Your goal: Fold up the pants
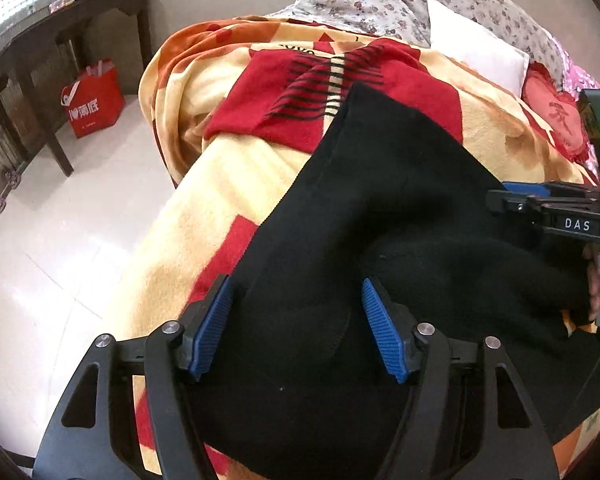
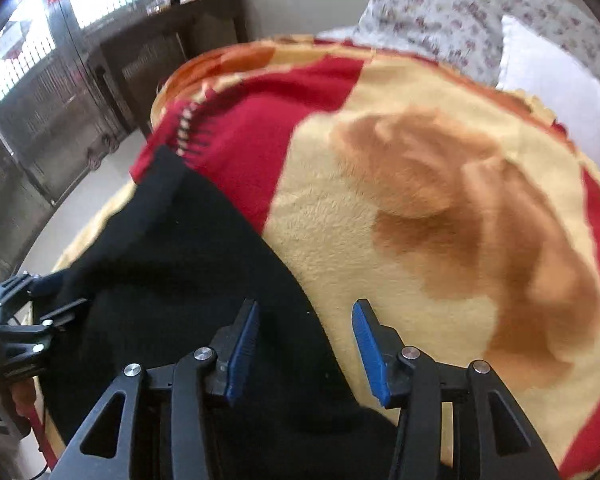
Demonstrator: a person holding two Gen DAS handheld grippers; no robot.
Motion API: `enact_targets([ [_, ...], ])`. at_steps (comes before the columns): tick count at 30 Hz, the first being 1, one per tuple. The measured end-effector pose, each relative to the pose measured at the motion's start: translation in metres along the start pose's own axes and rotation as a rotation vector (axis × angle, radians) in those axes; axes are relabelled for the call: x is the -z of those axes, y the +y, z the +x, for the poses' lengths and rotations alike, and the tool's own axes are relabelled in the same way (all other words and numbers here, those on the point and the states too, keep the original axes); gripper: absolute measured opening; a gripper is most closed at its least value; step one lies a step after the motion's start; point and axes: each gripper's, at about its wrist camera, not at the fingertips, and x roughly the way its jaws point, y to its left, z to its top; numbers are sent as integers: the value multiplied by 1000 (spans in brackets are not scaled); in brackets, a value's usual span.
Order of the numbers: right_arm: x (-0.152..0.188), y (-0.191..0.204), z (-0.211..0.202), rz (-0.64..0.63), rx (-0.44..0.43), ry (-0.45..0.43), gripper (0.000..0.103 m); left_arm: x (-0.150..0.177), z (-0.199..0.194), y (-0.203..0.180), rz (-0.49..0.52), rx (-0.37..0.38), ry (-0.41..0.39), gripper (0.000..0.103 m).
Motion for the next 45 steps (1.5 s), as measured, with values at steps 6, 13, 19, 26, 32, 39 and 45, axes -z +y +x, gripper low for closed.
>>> enact_targets([
  [6,6,8,3,-4,-96,-58,9,-2,-16,5,-11,-17,-20,69],
  [13,28,74,-97,-102,-120,-237,9,-3,-93,59,-67,-162,-198,69],
  [19,86,154,-103,-110,-226,-218,9,3,-132,82,-93,-214,-269,69],
  [26,126,178,-51,-29,-243,-71,17,16,-119,52,-67,-90,-215,69],
  [32,141,85,-133,185,-112,-229,49,20,-95,1,-4,60,-140,69],
  [39,146,-49,-143,466,67,-232,49,9,-58,-89,75,324,-15,69],
  [45,145,-106,-139,589,37,-256,49,-9,-24,-171,178,391,107,69],
])
